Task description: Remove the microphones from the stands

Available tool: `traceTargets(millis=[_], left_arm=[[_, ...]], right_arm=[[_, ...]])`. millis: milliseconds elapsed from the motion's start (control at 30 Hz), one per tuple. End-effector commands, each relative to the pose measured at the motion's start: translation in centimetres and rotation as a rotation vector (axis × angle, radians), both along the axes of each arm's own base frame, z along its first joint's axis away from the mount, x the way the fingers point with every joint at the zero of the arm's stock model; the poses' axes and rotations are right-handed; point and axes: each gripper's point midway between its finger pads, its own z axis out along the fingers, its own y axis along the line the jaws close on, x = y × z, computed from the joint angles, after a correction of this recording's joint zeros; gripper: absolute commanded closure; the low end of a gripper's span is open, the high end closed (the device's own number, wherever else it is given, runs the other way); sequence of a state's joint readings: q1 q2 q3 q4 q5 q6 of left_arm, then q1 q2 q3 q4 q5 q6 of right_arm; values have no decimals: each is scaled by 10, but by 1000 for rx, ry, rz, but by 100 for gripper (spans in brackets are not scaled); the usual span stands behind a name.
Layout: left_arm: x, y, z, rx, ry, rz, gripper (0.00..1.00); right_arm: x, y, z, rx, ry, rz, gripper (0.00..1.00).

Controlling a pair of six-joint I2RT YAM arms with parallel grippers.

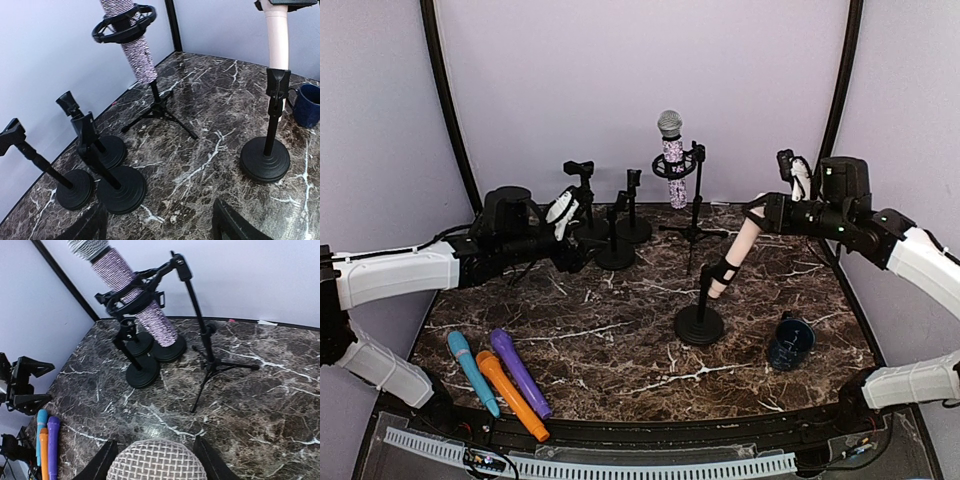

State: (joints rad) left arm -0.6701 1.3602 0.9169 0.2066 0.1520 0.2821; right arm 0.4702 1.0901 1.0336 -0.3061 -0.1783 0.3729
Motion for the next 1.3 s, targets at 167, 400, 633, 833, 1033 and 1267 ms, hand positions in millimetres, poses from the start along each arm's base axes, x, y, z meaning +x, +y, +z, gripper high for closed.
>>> traceTargets(millis=[167,400,633,833,1033,1267], left_arm=[[-57,-58,-1,-35,43,-316,26],[-75,-79,-24,-21,137,-393,26],[-89,-89,-35,-30,200,-464,26],[-101,-95,-33,-60,229,-518,23],[-115,-100,-28,-85,244,-562,21],[-104,-98,-48,8,217,-424,21]], right_arm=[[-46,87,74,231,-246,285,68],[-51,131,56,191,-240,356,68],[-53,145,45,153,-238,359,67],[-51,145,43,135,-244,337,67],[-49,146,43,120,-248,323,67],[-48,147,43,114,-246,313,67]])
